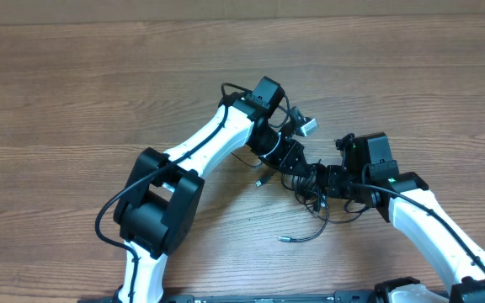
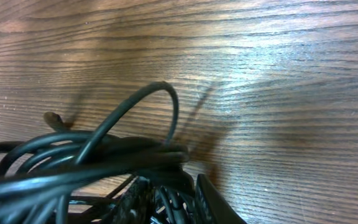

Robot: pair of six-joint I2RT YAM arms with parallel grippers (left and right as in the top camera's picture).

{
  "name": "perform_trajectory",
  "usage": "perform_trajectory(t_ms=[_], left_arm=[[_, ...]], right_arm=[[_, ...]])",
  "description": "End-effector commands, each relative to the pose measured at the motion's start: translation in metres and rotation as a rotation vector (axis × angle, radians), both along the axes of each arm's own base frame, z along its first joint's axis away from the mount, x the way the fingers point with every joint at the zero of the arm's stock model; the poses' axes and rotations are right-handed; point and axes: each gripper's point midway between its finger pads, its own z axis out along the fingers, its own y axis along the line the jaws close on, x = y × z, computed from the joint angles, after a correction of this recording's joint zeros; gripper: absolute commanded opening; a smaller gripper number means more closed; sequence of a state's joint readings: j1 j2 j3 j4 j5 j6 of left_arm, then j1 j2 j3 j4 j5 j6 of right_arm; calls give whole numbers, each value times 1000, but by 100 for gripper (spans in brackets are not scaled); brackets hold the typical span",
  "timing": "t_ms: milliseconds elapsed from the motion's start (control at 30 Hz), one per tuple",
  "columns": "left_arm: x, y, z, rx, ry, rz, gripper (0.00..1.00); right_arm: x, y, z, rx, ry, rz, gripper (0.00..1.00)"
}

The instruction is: Untangle cables

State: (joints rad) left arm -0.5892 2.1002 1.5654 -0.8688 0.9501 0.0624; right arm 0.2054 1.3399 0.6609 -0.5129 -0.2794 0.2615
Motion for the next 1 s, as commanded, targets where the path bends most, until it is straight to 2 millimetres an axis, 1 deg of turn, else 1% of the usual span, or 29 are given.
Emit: perform_trajectory(t_ms=[0,67,167,200,267,300,367,400,467,500,533,567,600,633,667,700,733,767,833,867,933,967], left_arm=[[-7,-10,34,-128,-18,-52,4],[-7,-10,34,-127,-18,-52,4],[-7,-10,34,-126,-18,-52,4],[-8,-10,34,-126,-17,-52,4],[-7,-9,32,-117,-22,-52,5],[-6,-8,30,-103,-30,-49,4],[-3,-5,23,-62,-50,-41,4],[-2,-3,20,-41,-56,-37,4],[-3,-1,18,-22,-53,-35,4],[-5,1,17,-13,-41,-36,4],[-6,1,17,-12,-41,-40,4],[-7,2,17,-14,-45,-47,4],[-8,2,17,-16,-51,-54,4],[-8,2,16,-18,-60,-61,4],[-6,4,13,-3,-82,-66,4],[-3,6,9,20,-106,-67,4],[5,13,-2,89,-157,-55,4],[17,24,-16,198,-219,-31,4],[24,32,-24,262,-256,-21,4],[23,34,-26,271,-255,-22,4],[19,32,-24,253,-233,-27,4],[15,29,-21,222,-214,-38,4]], right_arm=[[2,2,3,7,-17,13,17],[2,2,3,6,-17,13,14],[2,2,3,5,-17,12,5],[3,1,2,2,-17,10,4],[4,-2,1,-20,-20,0,4],[4,-7,0,-44,-20,-12,4],[4,-23,-6,-123,-9,-81,4],[4,-38,-9,-180,10,-168,4],[1,-59,-12,-252,35,-311,4],[0,-63,-12,-255,44,-359,4],[1,-58,-12,-235,44,-339,6],[0,-53,-12,-217,46,-310,8],[-1,-42,-12,-182,46,-228,13],[-4,-30,-10,-139,45,-143,16],[-8,-13,-7,-71,39,-32,20],[-11,-1,-4,-23,27,52,29],[-16,13,1,32,5,166,43],[-19,20,4,59,-13,230,61],[-17,20,5,57,-19,231,66],[-17,20,5,58,-22,232,68],[-15,20,6,59,-34,232,68],[-13,21,6,59,-40,234,65]])
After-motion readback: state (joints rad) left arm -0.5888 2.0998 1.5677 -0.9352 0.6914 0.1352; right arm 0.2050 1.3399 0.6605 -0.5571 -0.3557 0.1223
